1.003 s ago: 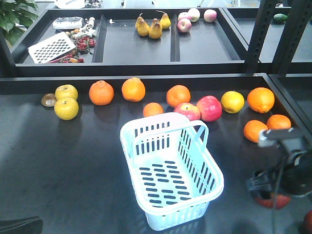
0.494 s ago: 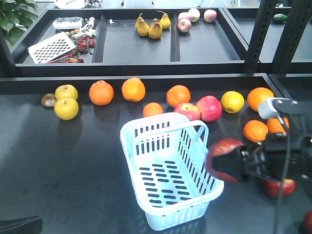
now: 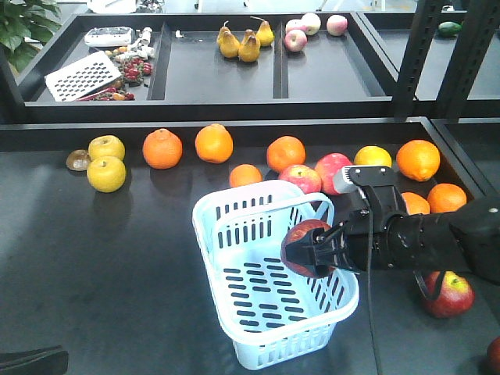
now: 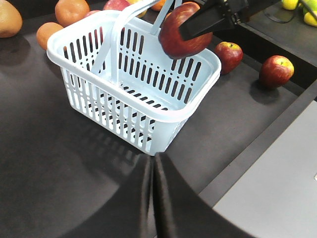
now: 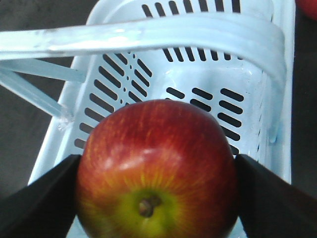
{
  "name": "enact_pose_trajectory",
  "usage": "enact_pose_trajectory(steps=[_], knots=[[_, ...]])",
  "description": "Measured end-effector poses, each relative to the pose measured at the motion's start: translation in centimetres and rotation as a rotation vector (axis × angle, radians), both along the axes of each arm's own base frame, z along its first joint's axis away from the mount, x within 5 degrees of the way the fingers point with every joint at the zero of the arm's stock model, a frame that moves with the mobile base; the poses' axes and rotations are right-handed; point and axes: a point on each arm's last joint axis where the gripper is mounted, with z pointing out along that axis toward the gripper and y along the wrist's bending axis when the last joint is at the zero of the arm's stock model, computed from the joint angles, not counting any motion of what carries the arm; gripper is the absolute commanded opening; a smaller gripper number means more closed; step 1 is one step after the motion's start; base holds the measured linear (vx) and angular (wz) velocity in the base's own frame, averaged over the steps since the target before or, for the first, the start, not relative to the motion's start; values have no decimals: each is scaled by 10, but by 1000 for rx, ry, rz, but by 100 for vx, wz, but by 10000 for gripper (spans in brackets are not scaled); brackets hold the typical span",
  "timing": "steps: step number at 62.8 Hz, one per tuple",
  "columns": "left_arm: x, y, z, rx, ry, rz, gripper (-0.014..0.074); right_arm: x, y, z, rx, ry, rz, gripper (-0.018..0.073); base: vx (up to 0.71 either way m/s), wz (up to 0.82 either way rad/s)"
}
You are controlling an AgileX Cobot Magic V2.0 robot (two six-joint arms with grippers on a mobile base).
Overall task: Pick three apples into basket with both arms
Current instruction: 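Carry the apple over the basket and release it inside, then move the right gripper back and grasp a second red apple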
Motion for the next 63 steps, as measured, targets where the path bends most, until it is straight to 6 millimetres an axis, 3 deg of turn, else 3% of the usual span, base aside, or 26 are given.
enact_pose_trajectory(steps=[12,18,25,32,39,52,63], knots=[[0,0,0,0,0,0,-6,5,2,-4,0,13,4,624,0,0],[0,0,0,0,0,0,-6,5,2,-4,-3,11,8,675,0,0],[0,0,0,0,0,0,-6,4,2,-4,-8,7,13,659,0,0],[0,0,0,0,0,0,-6,4,2,-3,-11,-2,21,600,0,0],[0,0,0,0,0,0,-6,1,2,5,-6,-25,39,466,0,0],[0,0,0,0,0,0,-6,-15,-5,31,-49,-61,59,-6,0,0],[0,0,0,0,0,0,-6,-30,-20,40,-164,2,-8,-7,0,0]])
